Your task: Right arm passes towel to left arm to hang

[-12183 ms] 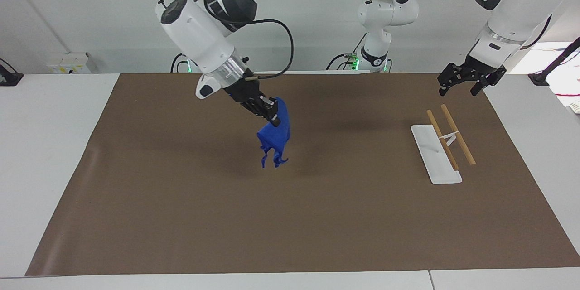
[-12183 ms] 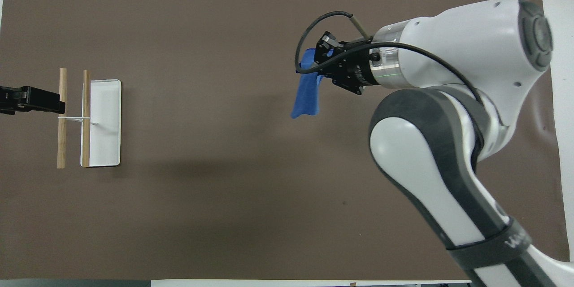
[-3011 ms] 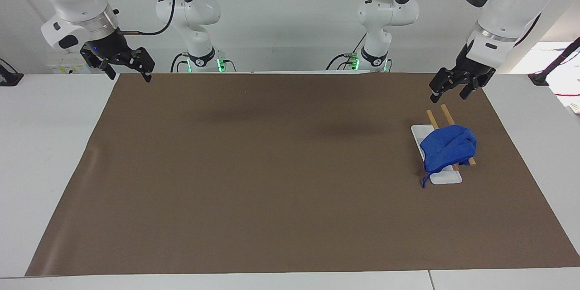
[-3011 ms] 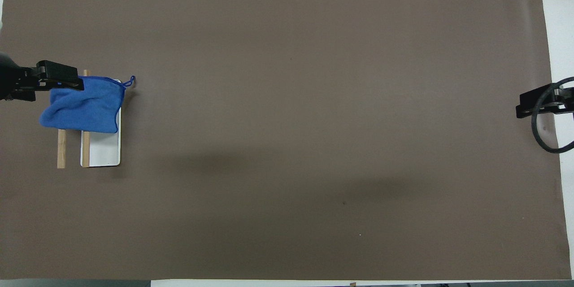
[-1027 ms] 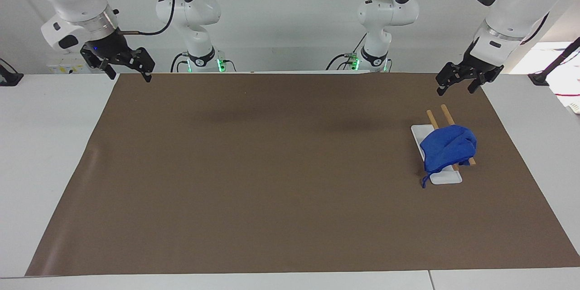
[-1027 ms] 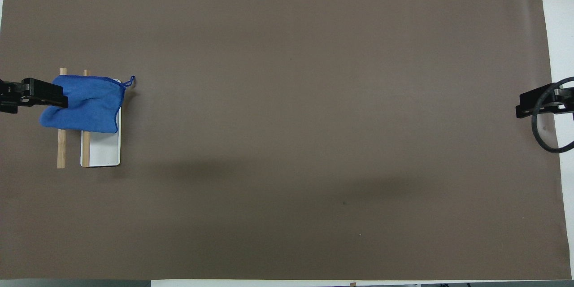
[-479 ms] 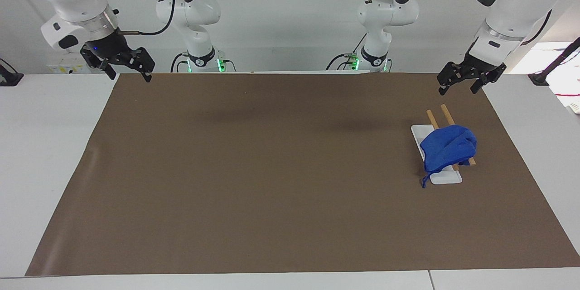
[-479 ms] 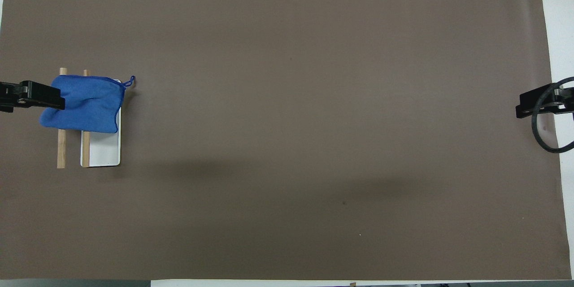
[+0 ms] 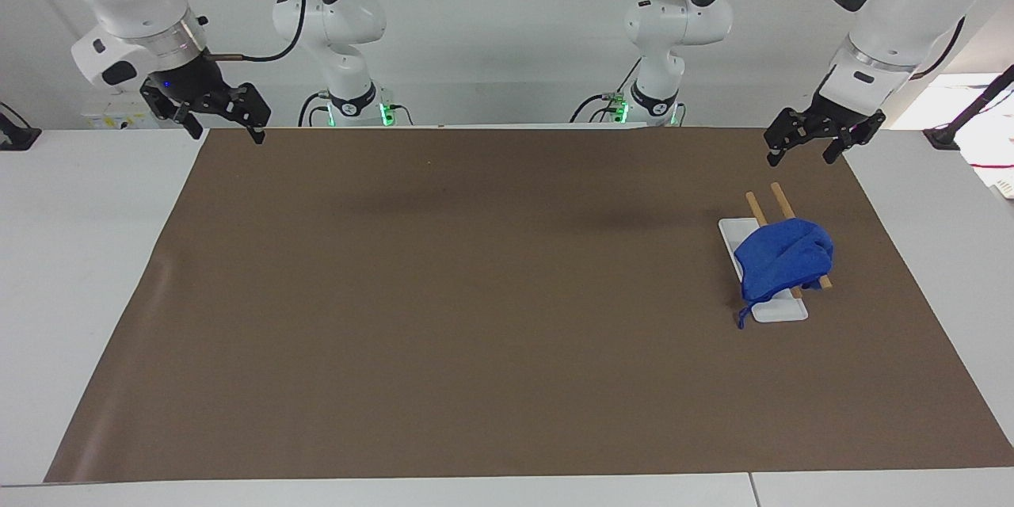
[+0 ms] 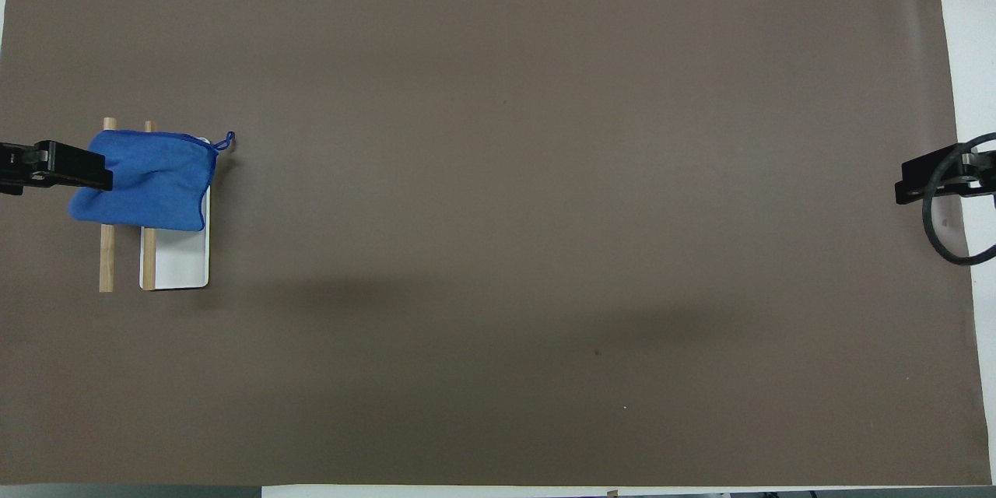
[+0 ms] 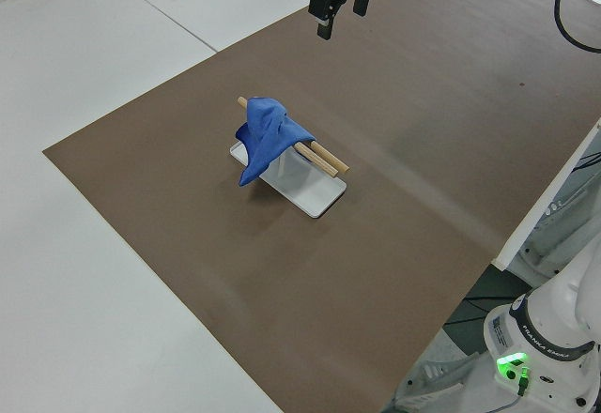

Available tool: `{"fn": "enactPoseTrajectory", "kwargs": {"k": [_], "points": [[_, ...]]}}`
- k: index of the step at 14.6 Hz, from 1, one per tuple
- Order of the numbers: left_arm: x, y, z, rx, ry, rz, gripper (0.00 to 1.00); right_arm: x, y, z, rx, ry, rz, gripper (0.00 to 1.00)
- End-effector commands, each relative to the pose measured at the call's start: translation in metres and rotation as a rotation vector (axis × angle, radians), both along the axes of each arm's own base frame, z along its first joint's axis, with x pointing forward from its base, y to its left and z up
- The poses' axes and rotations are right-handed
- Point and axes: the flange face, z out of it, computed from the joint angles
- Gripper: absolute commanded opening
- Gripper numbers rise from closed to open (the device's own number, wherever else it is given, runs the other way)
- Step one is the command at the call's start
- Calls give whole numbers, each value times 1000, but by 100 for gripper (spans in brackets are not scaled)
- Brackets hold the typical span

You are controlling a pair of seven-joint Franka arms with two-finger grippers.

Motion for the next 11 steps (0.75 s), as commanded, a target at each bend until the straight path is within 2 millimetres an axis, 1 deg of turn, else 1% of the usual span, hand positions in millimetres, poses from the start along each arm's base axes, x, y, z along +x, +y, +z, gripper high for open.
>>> {"fn": "enactPoseTrajectory", "kwargs": {"k": [1, 11], "points": [[-5, 3, 1, 18, 8, -13, 100, -1, 0, 2, 9, -11, 33, 100], [-5, 3, 0, 17, 6, -5, 100, 0, 0, 5, 10, -17, 47, 100]]}}
